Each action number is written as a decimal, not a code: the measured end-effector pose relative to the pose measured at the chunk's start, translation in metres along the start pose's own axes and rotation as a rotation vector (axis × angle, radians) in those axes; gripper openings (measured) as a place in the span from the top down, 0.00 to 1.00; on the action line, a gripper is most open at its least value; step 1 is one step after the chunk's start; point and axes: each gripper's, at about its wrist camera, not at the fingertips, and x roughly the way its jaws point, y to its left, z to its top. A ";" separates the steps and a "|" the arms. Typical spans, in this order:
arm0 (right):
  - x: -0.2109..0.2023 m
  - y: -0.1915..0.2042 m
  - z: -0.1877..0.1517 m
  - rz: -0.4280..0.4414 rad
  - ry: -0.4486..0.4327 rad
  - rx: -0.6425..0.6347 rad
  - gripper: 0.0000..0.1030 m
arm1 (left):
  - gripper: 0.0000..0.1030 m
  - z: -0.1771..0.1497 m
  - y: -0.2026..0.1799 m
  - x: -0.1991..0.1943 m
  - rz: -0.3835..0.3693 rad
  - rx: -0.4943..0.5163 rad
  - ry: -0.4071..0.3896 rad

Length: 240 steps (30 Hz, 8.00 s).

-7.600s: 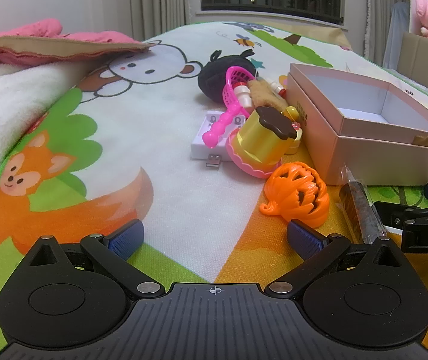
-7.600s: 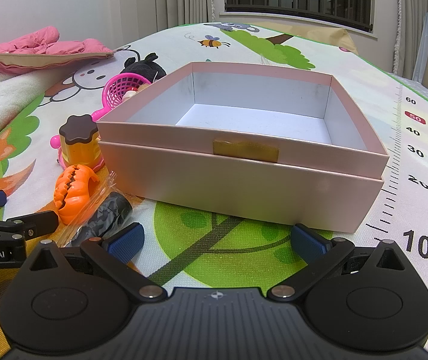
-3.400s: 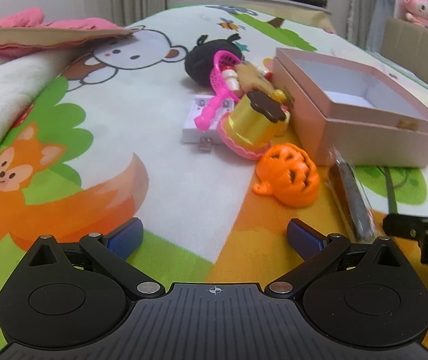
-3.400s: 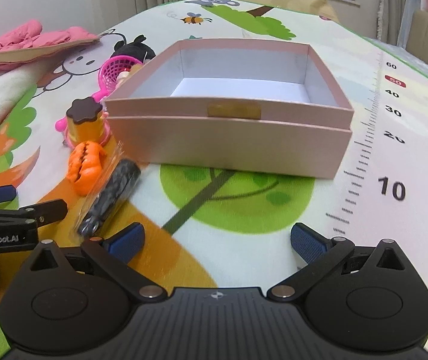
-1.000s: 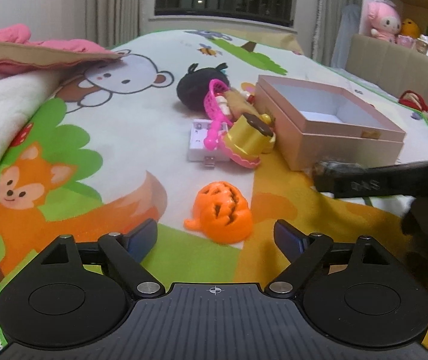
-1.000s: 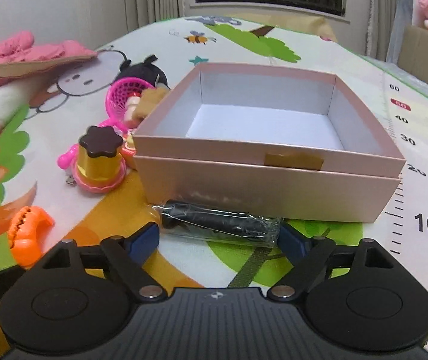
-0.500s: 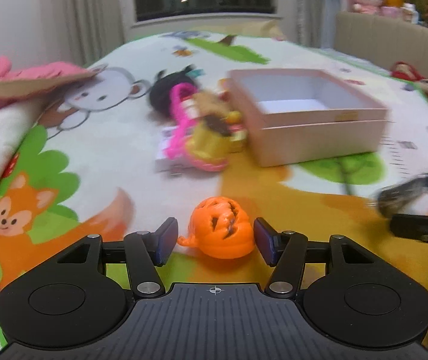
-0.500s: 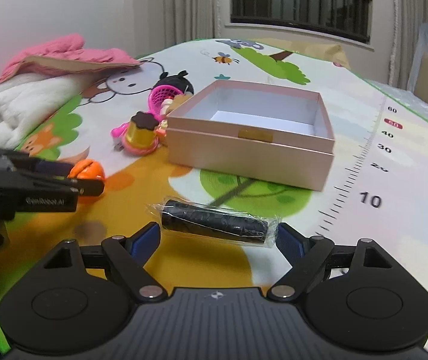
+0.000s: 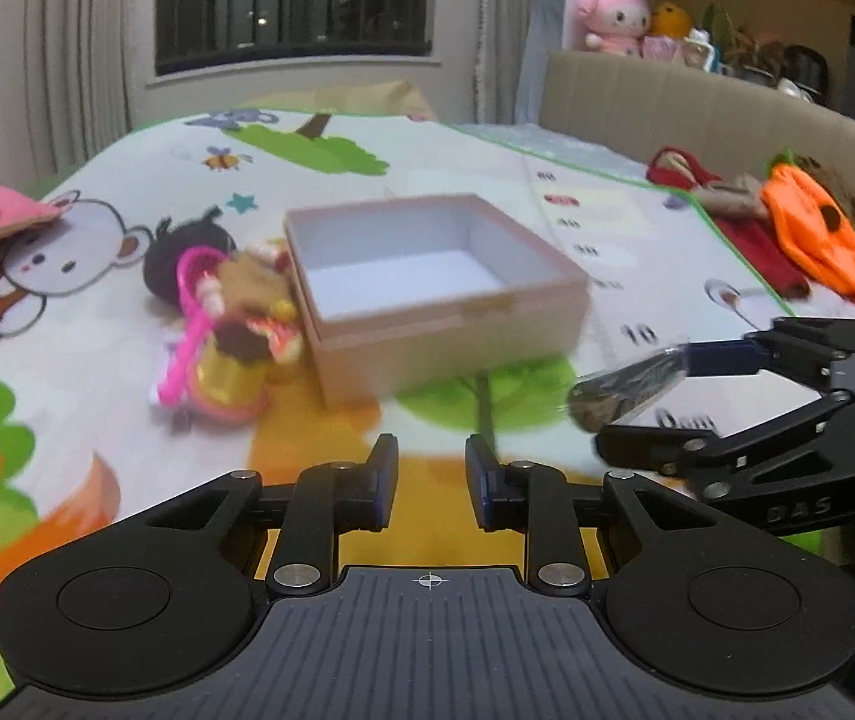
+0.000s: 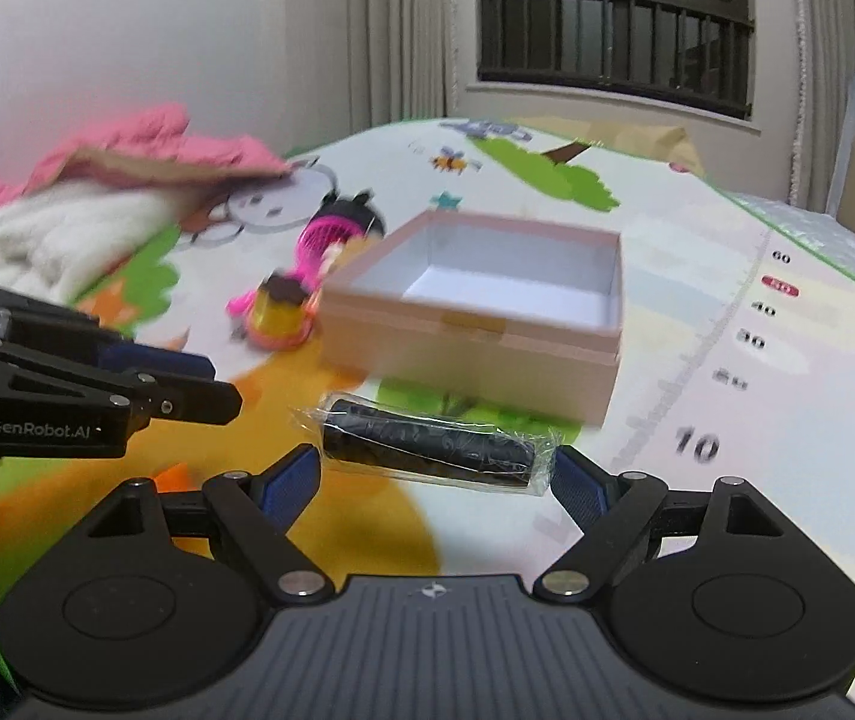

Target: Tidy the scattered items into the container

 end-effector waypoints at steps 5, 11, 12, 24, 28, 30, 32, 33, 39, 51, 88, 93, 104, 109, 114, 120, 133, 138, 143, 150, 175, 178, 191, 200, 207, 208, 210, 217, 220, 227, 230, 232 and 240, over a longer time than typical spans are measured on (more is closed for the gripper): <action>0.013 -0.007 0.008 0.004 0.040 -0.024 0.18 | 0.51 -0.013 0.016 -0.006 -0.040 -0.003 0.026; 0.015 0.008 -0.026 0.028 0.085 -0.011 0.18 | 0.20 -0.049 0.016 -0.015 -0.032 -0.036 0.065; 0.016 0.013 -0.031 0.024 0.093 -0.020 0.18 | 0.18 -0.054 0.014 -0.013 -0.018 -0.031 0.079; 0.015 0.037 -0.055 -0.055 0.075 -0.078 0.17 | 0.20 -0.080 -0.002 -0.015 0.061 -0.040 0.073; 0.010 0.039 -0.058 -0.060 0.070 -0.094 0.14 | 0.27 -0.080 -0.005 -0.015 0.076 -0.029 0.070; 0.009 0.039 -0.059 -0.064 0.067 -0.090 0.12 | 0.41 -0.079 -0.005 -0.016 0.078 -0.024 0.062; 0.008 0.039 -0.060 -0.065 0.066 -0.083 0.12 | 0.50 -0.078 -0.006 -0.017 0.083 -0.024 0.055; 0.007 0.039 -0.060 -0.067 0.066 -0.080 0.11 | 0.52 -0.078 -0.005 -0.017 0.085 -0.028 0.053; 0.006 0.037 -0.060 -0.068 0.057 -0.042 0.11 | 0.54 -0.076 -0.006 -0.022 0.077 -0.024 0.044; 0.020 0.021 -0.042 0.032 0.110 -0.017 0.56 | 0.54 -0.052 -0.006 -0.021 0.052 0.012 0.022; 0.020 0.026 -0.022 0.011 0.096 0.041 0.18 | 0.45 -0.042 0.019 -0.013 0.034 -0.029 -0.009; 0.028 -0.001 0.031 -0.012 -0.064 0.038 0.18 | 0.45 0.024 0.022 0.016 0.014 -0.005 -0.129; 0.096 -0.081 0.107 -0.037 -0.166 0.211 0.14 | 0.12 0.088 0.054 0.091 -0.011 0.003 -0.168; 0.081 -0.065 0.083 -0.043 -0.154 0.195 0.14 | 0.09 0.041 0.066 0.066 0.085 0.071 -0.106; 0.097 -0.039 0.097 -0.078 -0.136 0.055 0.02 | 0.09 0.008 0.088 0.059 0.129 -0.027 -0.024; 0.075 -0.025 0.100 -0.046 -0.197 0.087 0.00 | 0.09 -0.001 0.094 0.060 0.141 -0.021 -0.009; 0.031 0.048 0.041 0.000 -0.175 -0.067 0.00 | 0.51 0.009 0.093 0.074 0.152 0.052 -0.078; 0.042 0.074 0.051 0.072 -0.148 -0.086 0.00 | 0.57 -0.023 0.102 0.015 0.066 -0.013 -0.052; 0.071 0.115 0.059 0.146 -0.089 -0.132 0.10 | 0.58 -0.059 0.121 -0.031 0.087 -0.075 -0.028; 0.131 0.152 0.068 0.189 0.049 -0.099 0.36 | 0.29 -0.075 0.145 -0.057 0.115 -0.139 -0.061; 0.189 0.163 0.119 0.090 0.152 -0.132 0.82 | 0.08 -0.080 0.143 -0.057 0.082 -0.187 -0.097; 0.227 0.163 0.138 0.079 0.211 -0.033 0.56 | 0.07 -0.080 0.146 -0.057 0.088 -0.203 -0.094; 0.233 0.170 0.129 0.083 0.206 -0.118 0.57 | 0.06 -0.085 0.152 -0.051 0.069 -0.224 -0.077; 0.077 0.094 0.059 0.047 0.081 -0.097 0.57 | 0.21 -0.061 0.117 -0.028 0.106 -0.123 -0.062; 0.034 0.054 -0.009 -0.054 0.089 -0.070 0.55 | 0.26 -0.053 0.105 0.012 0.239 -0.089 0.025; 0.032 0.050 -0.016 -0.060 0.083 -0.063 0.49 | 0.33 -0.053 0.101 0.015 0.256 -0.075 0.032; 0.026 0.042 -0.027 -0.060 0.064 -0.039 0.37 | 0.37 -0.052 0.094 0.018 0.298 -0.039 0.035; 0.024 0.024 -0.048 -0.051 0.029 0.060 0.17 | 0.38 -0.042 0.058 0.006 0.211 -0.007 0.007; 0.026 0.019 -0.058 -0.057 0.036 0.087 0.15 | 0.40 -0.037 0.035 -0.005 0.093 0.003 -0.033; 0.026 0.017 -0.060 -0.051 0.043 0.109 0.00 | 0.41 -0.050 0.002 0.000 0.007 0.077 0.009; 0.028 0.019 -0.061 -0.053 0.068 0.099 0.00 | 0.39 -0.056 0.004 -0.001 0.033 0.087 0.030; 0.031 0.021 -0.061 -0.058 0.087 0.091 0.00 | 0.29 -0.060 0.006 -0.007 0.019 0.093 0.042; 0.033 0.013 -0.055 -0.017 0.127 0.140 0.00 | 0.24 -0.070 0.003 -0.006 0.012 0.086 0.067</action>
